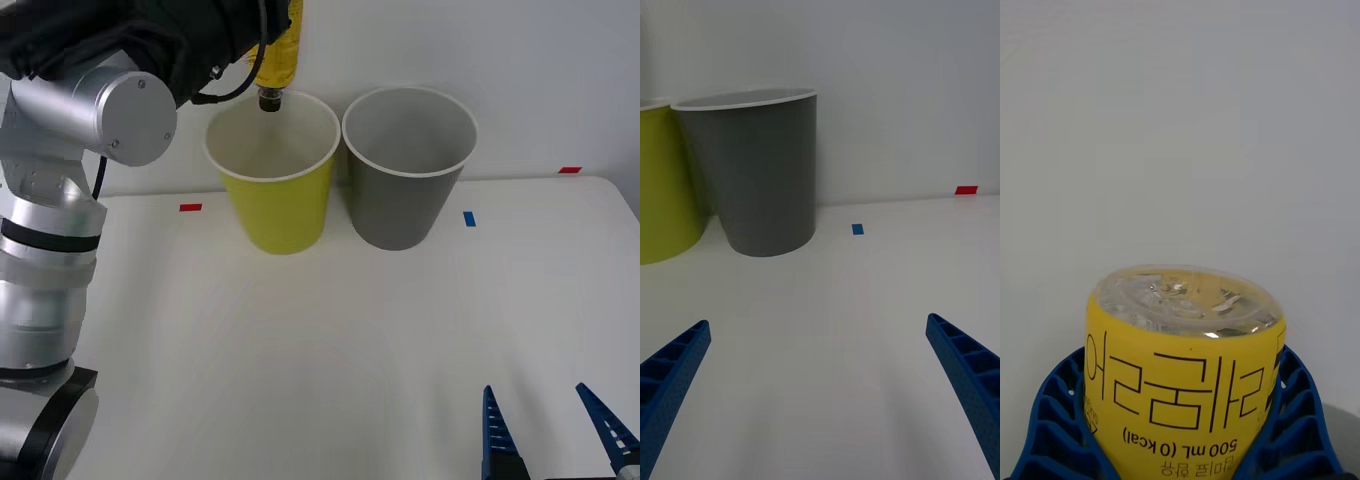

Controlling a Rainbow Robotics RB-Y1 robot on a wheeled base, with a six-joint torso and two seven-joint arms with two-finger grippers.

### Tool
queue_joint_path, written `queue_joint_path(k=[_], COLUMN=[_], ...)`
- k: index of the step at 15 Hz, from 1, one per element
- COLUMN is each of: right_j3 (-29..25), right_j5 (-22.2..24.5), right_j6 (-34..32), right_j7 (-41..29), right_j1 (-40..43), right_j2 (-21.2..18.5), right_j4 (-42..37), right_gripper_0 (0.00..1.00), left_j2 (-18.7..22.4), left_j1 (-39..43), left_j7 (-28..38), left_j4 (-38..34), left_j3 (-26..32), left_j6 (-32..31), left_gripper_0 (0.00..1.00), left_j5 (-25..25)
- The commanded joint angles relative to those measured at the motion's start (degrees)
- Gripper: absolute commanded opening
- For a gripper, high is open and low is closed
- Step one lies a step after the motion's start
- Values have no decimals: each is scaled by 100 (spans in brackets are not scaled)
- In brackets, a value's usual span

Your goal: Put cans in the gray bin and PET bottles in the light green bin.

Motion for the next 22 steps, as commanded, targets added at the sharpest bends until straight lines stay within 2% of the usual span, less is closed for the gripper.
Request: queue_joint_path(k=[1, 7, 10, 15, 17, 22], right_j3=[0, 0, 0, 0, 0, 0], right_j5=[0, 0, 0, 0, 0, 0], right_j6=[0, 0, 0, 0, 0, 0], right_j7=[0, 0, 0, 0, 0, 0], right_j1=[0, 0, 0, 0, 0, 0], right_j2=[0, 0, 0, 0, 0, 0], right_j4=[0, 0, 0, 0, 0, 0], right_gripper_0=[100, 100, 100, 100, 100, 100], left_j2=[18, 27, 18, -61, -52, 88], left_j1=[13, 13, 13, 13, 13, 13], left_j7=[-97, -124, -124, -115, -132, -194], left_j4=[115, 150, 466, 466, 466, 466], left_j3=[-64, -152, -372, -372, -372, -372], left_j6=[-153, -188, -698, -698, -698, -698], left_gripper_0=[0, 0, 0, 0, 100, 100], left_j5=[-28, -36, -63, -45, -45, -28])
